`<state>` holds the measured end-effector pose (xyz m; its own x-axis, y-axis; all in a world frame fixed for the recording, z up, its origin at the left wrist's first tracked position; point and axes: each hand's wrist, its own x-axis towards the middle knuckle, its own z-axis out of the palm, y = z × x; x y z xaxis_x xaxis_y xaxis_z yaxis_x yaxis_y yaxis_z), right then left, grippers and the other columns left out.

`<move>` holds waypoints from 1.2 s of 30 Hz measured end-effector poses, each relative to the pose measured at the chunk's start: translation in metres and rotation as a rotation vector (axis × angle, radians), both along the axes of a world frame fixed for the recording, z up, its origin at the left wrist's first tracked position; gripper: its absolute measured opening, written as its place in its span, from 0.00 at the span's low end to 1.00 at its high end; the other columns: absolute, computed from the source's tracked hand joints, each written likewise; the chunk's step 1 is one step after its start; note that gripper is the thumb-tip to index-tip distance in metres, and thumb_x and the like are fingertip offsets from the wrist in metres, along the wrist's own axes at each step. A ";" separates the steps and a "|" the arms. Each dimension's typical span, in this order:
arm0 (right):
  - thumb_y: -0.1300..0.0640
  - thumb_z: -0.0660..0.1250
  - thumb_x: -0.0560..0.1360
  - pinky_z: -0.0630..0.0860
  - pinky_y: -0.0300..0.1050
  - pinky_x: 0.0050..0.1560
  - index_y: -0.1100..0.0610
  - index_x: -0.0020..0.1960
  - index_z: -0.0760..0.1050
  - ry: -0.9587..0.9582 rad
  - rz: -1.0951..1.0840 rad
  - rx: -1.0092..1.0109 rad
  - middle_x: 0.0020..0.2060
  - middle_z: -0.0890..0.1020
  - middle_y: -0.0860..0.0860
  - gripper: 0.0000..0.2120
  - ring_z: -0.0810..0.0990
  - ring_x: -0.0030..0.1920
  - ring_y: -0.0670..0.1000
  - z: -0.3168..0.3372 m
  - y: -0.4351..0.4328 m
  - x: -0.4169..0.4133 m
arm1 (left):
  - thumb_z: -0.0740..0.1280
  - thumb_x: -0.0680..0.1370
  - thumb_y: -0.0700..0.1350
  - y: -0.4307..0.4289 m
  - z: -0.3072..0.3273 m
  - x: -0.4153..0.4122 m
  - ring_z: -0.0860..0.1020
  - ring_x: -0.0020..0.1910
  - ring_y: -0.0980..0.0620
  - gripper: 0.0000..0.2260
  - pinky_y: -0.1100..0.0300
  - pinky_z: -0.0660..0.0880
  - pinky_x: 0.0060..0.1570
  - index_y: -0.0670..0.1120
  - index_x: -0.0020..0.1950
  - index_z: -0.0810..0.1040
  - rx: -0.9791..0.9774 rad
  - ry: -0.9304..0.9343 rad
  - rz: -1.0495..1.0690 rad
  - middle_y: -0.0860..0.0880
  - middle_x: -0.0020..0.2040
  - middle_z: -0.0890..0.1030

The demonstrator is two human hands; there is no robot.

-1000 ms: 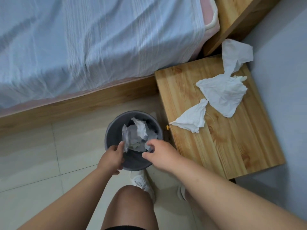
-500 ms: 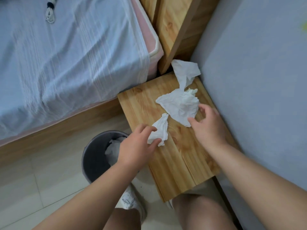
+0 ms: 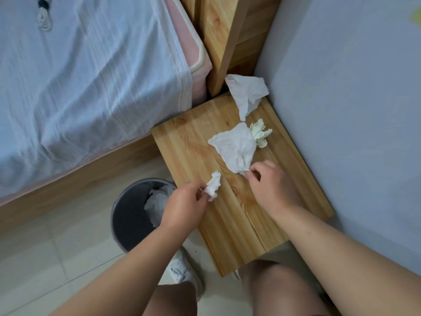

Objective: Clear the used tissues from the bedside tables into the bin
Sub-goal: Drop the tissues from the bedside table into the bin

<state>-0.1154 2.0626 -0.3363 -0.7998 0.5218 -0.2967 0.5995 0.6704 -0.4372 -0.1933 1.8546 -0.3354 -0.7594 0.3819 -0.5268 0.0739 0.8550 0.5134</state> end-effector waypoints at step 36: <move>0.47 0.64 0.79 0.76 0.38 0.42 0.43 0.54 0.79 -0.397 0.226 -0.543 0.44 0.83 0.39 0.07 0.82 0.46 0.43 -0.009 -0.194 -0.044 | 0.67 0.85 0.44 -0.175 -0.037 0.002 0.85 0.38 0.48 0.10 0.48 0.84 0.42 0.48 0.66 0.80 0.132 -0.382 0.723 0.42 0.49 0.86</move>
<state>-0.1596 1.8691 -0.3452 -0.6488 0.0513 -0.7592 0.6547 0.5460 -0.5226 -0.1908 1.6796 -0.3724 -0.6192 -0.0553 -0.7833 -0.6712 0.5551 0.4913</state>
